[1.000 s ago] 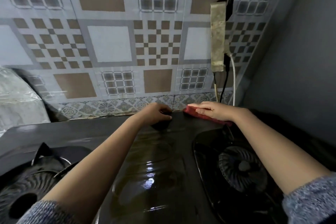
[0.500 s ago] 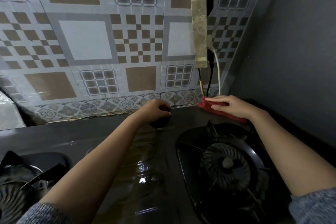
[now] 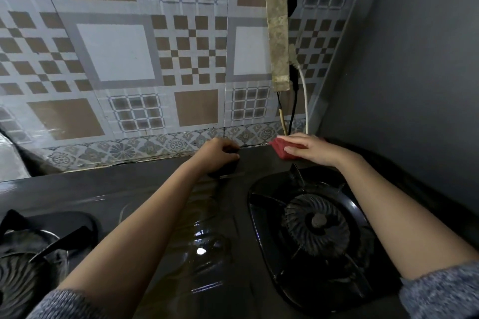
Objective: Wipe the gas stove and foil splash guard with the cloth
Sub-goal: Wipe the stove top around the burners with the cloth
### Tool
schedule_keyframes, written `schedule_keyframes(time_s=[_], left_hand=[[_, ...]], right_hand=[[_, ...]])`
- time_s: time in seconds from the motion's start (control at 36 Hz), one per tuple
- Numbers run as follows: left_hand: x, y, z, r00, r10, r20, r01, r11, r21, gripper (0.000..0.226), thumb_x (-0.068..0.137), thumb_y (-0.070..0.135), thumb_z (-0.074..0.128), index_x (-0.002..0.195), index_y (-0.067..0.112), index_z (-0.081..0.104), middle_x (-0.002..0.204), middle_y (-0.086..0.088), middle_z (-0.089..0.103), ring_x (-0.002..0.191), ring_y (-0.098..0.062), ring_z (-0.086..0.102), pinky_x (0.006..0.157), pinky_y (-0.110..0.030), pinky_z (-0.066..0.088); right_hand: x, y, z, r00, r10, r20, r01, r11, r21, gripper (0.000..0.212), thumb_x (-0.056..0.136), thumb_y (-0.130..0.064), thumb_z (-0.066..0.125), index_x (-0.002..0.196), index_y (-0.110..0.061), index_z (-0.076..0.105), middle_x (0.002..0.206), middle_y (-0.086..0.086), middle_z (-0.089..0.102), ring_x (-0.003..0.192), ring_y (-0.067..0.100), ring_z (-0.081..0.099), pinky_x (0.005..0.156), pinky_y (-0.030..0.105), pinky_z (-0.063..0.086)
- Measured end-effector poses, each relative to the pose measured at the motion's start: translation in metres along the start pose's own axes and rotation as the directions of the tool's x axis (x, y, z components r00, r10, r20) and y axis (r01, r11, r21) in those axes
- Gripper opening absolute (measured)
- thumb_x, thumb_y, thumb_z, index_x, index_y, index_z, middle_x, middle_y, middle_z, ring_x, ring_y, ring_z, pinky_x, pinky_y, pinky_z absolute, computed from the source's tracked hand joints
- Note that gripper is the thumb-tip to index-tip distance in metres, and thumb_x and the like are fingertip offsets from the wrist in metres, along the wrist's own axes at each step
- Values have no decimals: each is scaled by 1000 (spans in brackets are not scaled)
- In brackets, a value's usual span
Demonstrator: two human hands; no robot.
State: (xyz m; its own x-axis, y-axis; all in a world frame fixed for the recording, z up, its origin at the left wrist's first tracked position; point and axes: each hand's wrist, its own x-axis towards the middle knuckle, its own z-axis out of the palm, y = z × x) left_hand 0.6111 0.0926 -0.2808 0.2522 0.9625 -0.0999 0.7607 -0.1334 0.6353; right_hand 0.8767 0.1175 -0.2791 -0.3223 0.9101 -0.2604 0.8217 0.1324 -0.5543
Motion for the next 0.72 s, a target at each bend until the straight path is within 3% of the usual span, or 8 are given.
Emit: schedule_keyframes(time_s=[0.08,0.19,0.31,0.39,0.5,0.58,0.72], left_hand=[[1,0,0,1000,-2,5,2,1000,-11,36,89,20,58,124,15,56,131,-6,56,119,-22,50,96,-28,36],[2,1,1,1000,-9,7,9,1000,-6,35,89,19,58,124,15,57,131,-6,55,120,-22,50,98,-29,36],[-1,1,2,1000,-15,6,15,1000,17,37,90,21,56,127,16,54,133,-6,54,122,-22,49,100,-32,36],[-3,-1,1,1000,-16,8,16,1000,17,39,89,22,57,128,18,53,134,-6,54,122,-23,49,103,-35,37],[-10,-4,-2,1000,-19,11,19,1000,18,39,89,21,58,128,18,53,132,-5,54,121,-22,49,101,-33,36],[-14,-9,-4,1000,-16,8,15,999,37,39,89,23,58,127,19,53,132,-6,54,120,-23,49,101,-34,36],[-22,-21,-8,998,-61,-25,62,996,60,41,89,30,58,129,25,51,137,-3,50,124,-23,47,102,-38,37]], right_hand=[[-9,-4,-1,993,-89,74,83,993,82,45,91,-32,53,134,-37,42,150,-9,28,141,12,17,115,35,9],[-18,-8,-11,983,-99,157,81,990,114,43,90,-23,55,132,-30,48,151,-11,27,138,4,15,111,28,6],[-21,-7,-12,999,-33,-23,33,999,29,43,93,-40,47,135,-36,42,153,-9,25,142,12,18,117,37,11],[-24,-3,-6,982,83,-170,-78,996,34,64,88,-56,45,144,-35,24,157,-6,12,144,15,10,117,39,11],[-22,-4,5,966,236,-105,-244,967,-75,74,85,-68,32,147,-36,6,158,2,-5,144,24,-12,115,47,-4],[-20,-9,5,966,253,-42,-257,952,-169,71,86,-68,26,146,-39,1,157,5,-11,143,26,-16,114,47,-8],[-20,-15,-3,957,281,77,-269,954,-136,67,86,-66,34,143,-45,5,157,-2,-14,142,22,-21,114,50,-10]])
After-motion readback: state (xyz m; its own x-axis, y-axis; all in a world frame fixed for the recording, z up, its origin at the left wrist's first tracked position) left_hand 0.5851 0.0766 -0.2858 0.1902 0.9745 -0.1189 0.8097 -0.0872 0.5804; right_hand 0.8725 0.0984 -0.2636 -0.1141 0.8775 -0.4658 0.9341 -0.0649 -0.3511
